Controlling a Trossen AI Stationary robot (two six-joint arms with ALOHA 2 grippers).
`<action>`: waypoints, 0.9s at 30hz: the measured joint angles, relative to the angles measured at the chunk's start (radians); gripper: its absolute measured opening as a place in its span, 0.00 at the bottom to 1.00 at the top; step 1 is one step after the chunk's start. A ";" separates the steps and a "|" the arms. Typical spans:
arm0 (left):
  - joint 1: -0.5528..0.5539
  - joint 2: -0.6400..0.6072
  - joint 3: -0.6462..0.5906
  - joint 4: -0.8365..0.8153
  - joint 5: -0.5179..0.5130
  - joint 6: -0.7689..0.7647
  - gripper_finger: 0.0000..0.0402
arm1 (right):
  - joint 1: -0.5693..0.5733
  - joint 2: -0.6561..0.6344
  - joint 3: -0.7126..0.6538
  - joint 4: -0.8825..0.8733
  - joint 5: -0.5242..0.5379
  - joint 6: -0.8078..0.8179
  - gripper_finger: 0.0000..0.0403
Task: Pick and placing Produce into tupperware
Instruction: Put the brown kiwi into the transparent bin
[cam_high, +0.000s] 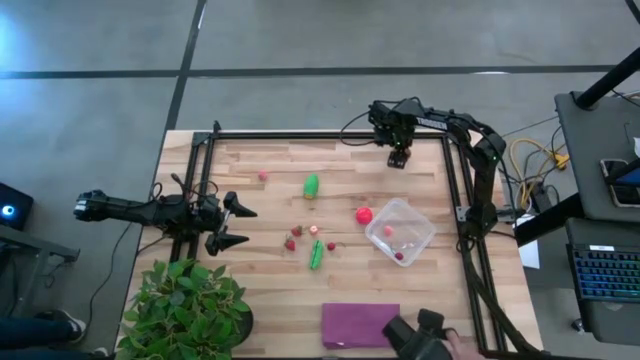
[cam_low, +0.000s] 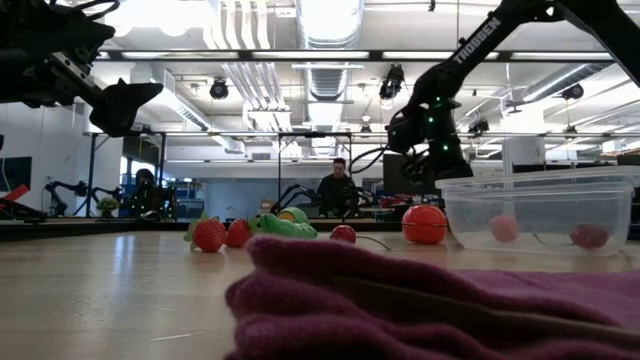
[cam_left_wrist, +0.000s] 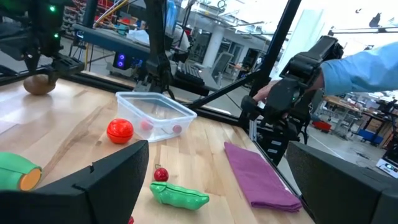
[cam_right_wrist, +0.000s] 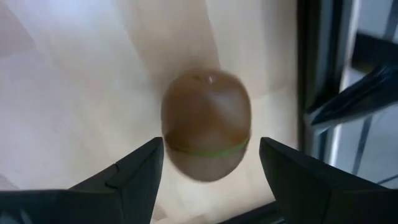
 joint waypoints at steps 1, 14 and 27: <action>0.000 0.000 0.000 0.000 0.000 0.000 0.91 | 0.004 0.000 0.002 0.005 0.000 -0.008 0.64; 0.000 -0.001 0.000 0.000 0.000 0.000 0.91 | 0.013 0.015 -0.021 0.019 -0.001 0.081 0.64; 0.000 -0.001 0.000 0.000 0.000 0.000 0.91 | 0.012 0.015 -0.074 0.015 -0.029 0.221 0.64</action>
